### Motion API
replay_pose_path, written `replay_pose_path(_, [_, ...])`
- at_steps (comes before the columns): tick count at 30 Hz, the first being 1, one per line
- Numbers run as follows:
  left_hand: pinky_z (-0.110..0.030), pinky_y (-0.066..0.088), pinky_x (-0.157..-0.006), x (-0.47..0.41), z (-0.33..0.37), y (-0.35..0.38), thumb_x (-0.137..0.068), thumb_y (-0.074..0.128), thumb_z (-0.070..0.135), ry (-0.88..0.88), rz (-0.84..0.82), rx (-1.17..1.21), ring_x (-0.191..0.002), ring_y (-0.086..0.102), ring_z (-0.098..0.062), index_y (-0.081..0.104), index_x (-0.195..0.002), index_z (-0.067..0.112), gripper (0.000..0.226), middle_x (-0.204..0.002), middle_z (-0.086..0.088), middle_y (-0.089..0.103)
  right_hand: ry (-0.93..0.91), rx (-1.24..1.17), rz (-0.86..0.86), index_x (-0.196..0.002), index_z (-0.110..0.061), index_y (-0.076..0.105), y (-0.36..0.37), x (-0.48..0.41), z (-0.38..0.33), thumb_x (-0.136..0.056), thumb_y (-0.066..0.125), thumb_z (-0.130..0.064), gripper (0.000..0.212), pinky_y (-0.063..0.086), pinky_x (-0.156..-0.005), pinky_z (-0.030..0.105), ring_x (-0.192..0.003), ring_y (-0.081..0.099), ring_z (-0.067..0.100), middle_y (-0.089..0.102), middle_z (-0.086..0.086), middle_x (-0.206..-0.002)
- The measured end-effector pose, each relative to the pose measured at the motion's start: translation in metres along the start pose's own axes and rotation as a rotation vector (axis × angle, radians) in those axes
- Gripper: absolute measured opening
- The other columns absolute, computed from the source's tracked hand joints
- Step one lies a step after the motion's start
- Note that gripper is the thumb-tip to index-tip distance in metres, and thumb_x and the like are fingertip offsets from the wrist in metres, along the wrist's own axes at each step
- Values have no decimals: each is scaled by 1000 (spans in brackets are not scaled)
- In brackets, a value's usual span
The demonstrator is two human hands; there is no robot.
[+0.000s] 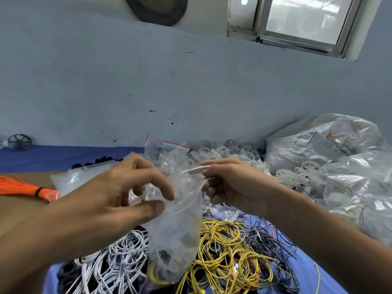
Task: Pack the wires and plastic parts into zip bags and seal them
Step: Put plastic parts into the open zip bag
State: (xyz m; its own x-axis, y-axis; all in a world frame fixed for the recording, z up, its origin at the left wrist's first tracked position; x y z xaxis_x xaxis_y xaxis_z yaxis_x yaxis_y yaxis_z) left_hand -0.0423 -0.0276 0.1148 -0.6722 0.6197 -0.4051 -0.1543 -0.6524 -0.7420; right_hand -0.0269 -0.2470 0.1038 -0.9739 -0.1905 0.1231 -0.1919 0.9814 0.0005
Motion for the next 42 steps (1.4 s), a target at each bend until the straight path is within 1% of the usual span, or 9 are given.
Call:
replay_pose_path(4, [-21, 43, -69, 2, -1, 3, -65, 43, 95, -56, -101, -147, -104, 50, 8, 65, -102, 58, 57, -116, 32, 53, 13, -181, 68, -109, -1, 66, -9, -1, 6, -98, 45, 1, 24, 49, -43, 21, -50, 57, 12, 65, 10, -65])
replay_pose_path(10, [-10, 41, -57, -4, 1, -8, -81, 62, 63, 3, 168, -107, -70, 58, 0, 69, -92, 43, 24, -85, 21, 65, 9, -203, 78, -111, -2, 68, -24, 6, 9, -93, 49, -1, 26, 45, -39, 19, -48, 53, 12, 63, 9, -64])
replay_pose_path(20, [-29, 52, -72, -9, -4, -18, -76, 73, 49, 38, 464, 200, -80, 68, -13, 71, -107, 42, 32, -92, 6, 74, -2, -378, 56, -111, -4, 69, -33, 37, 6, -68, 65, -7, 43, 41, -33, 17, -43, 54, 9, 68, 11, -71])
replay_pose_path(24, [-26, 48, -59, -14, -4, -11, -78, 80, 30, 35, 516, 268, -64, 57, -20, 67, -109, 41, 35, -86, 2, 74, -20, -348, 70, -119, -8, 67, -34, 45, 4, -72, 65, -9, 47, 39, -31, 18, -43, 55, 10, 68, 11, -71])
replay_pose_path(27, [-18, 38, -46, -23, -13, 2, -82, 81, 12, -19, 495, 299, -51, 42, -8, 64, -101, 44, 40, -81, 1, 71, -170, -104, 203, -117, -17, 68, -39, 40, -5, -90, 60, -11, 28, 41, -37, 22, -47, 53, 14, 65, 8, -65])
replay_pose_path(30, [-15, 38, -46, -29, -22, 12, -84, 78, 13, -67, 459, 323, -50, 39, -3, 63, -99, 43, 37, -83, 1, 70, -547, 458, 341, -106, -31, 70, -27, 41, -29, -91, 67, -33, 15, 43, -49, 22, -57, 51, 7, 59, -9, -66])
replay_pose_path(34, [-18, 39, -47, -30, -25, 13, -82, 78, 24, -55, 438, 330, -52, 41, -8, 62, -102, 40, 30, -85, 1, 70, -665, 1093, 231, -121, -43, 60, 15, 28, -44, -82, 59, -68, 46, 42, -86, 21, -111, 48, -2, 56, -24, -115])
replay_pose_path(37, [-19, 40, -49, -30, -24, 12, -87, 76, 20, -44, 428, 321, -55, 43, -9, 62, -103, 40, 30, -86, 2, 69, -530, 1260, 158, -123, -41, 60, 34, 10, -44, -83, 62, -64, 46, 38, -99, 33, -121, 43, 9, 54, -16, -127])
replay_pose_path(42, [-16, 42, -54, -29, -24, 10, -91, 71, 10, -46, 426, 318, -60, 47, -6, 62, -101, 42, 35, -87, 3, 66, -542, 1170, 114, -91, -31, 71, 43, 0, -47, -86, 70, -41, 12, 50, -84, 28, -90, 62, 1, 67, -18, -88])
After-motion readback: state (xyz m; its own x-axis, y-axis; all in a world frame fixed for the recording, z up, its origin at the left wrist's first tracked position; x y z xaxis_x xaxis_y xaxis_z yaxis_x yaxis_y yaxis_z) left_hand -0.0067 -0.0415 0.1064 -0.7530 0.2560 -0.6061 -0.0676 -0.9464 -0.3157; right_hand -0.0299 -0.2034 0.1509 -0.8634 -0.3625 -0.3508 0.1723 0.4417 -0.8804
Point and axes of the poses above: each hand's wrist, its own x-axis away from the middle knuckle, its own y-axis out of the palm, z = x × y, the point moved 5 cm from there along -x, towards the middle knuckle
